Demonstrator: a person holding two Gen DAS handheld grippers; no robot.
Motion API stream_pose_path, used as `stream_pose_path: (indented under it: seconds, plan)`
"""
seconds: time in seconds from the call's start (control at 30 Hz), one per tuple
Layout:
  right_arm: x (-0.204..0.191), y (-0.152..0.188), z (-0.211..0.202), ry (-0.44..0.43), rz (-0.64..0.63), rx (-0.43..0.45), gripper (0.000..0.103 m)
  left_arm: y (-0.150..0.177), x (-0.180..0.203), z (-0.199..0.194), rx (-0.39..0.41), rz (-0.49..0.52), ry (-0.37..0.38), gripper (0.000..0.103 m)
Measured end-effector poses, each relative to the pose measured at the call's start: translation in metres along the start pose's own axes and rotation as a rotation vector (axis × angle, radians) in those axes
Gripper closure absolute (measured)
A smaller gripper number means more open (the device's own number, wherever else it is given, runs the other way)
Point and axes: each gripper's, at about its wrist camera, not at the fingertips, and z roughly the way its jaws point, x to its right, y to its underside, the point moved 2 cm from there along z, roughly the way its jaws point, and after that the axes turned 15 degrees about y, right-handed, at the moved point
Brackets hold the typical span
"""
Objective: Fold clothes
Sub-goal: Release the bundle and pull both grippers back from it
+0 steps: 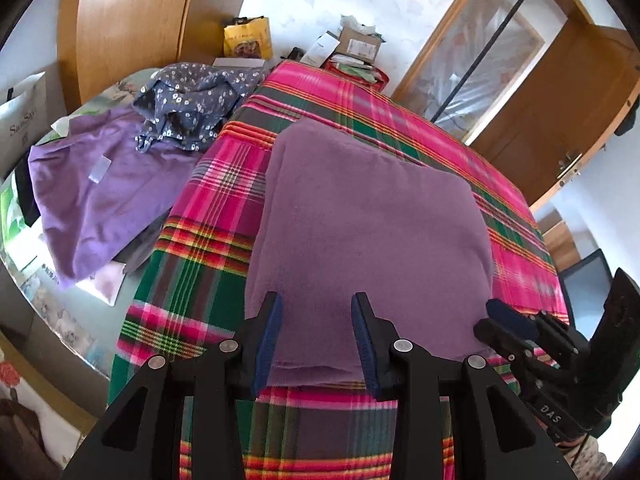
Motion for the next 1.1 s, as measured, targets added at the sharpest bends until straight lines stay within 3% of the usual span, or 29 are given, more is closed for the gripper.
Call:
stream_pose_path:
  seconds: [0.3,0.4,0.67,0.97,1.1]
  plan:
    - [0.003,0.000,-0.012,0.039,0.042,-0.060,0.076,0.011,0.013,-0.010,0.022,0.002,-0.066,0.065]
    - [-0.001,0.007,-0.021,0.077,0.028,-0.102,0.070,0.021,0.025,-0.013,0.031,0.024,-0.109,0.059]
    - [-0.013,0.032,-0.030,0.085,0.068,-0.208,0.057,0.051,0.046,-0.005,-0.022,0.017,-0.152,0.059]
    - [-0.010,0.052,-0.025,0.162,0.133,-0.275,0.054,0.072,0.051,0.000,-0.017,0.036,-0.246,0.059]
    - [-0.010,0.059,-0.023,0.161,0.143,-0.286,0.054,0.075,0.050,0.003,-0.038,0.037,-0.255,0.059]
